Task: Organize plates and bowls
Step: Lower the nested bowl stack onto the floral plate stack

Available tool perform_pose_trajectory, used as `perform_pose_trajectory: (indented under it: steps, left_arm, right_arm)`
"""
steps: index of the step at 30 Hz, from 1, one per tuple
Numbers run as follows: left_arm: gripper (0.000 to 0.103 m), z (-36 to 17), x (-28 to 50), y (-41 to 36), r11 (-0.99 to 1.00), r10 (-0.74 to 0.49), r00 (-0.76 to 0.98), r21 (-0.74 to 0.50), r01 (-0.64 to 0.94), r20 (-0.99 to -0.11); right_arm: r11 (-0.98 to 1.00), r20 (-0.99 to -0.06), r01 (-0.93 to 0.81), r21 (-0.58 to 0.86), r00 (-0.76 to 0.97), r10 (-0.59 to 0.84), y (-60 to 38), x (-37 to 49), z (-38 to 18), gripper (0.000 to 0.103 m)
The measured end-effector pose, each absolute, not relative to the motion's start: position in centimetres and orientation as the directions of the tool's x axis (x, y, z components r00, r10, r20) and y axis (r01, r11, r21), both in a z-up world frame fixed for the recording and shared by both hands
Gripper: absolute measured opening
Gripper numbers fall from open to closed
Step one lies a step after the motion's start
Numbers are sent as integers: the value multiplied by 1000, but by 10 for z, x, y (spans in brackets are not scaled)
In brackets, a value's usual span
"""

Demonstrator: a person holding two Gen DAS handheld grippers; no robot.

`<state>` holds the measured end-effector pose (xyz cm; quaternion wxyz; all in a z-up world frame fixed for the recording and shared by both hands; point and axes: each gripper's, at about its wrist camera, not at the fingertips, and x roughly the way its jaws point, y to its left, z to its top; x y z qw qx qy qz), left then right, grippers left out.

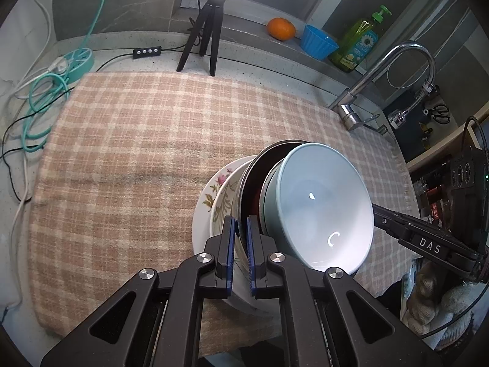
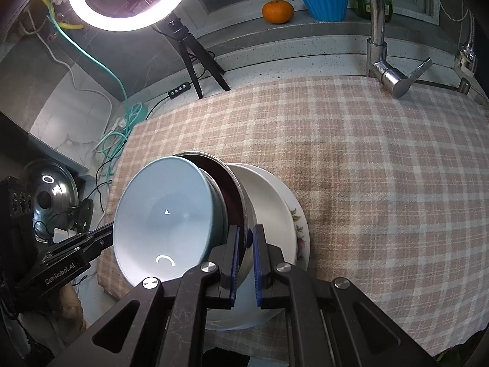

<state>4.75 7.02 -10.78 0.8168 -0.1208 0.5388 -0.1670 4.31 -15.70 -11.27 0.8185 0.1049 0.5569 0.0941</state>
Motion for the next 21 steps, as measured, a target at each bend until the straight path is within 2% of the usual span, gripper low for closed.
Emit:
perform_pose_trajectory:
  steps: [12,21]
  left_arm:
    - [7,-99,43,70,927,-374,395,-336,165,-839]
    - [7,-96,34,84,932,-362,408,-332,146,-838]
  right_arm:
    - [971,-888,-55,232,395,235,-154,36,-106,10]
    - [966,-875,-36,255,417,246,-162,29,-99,11]
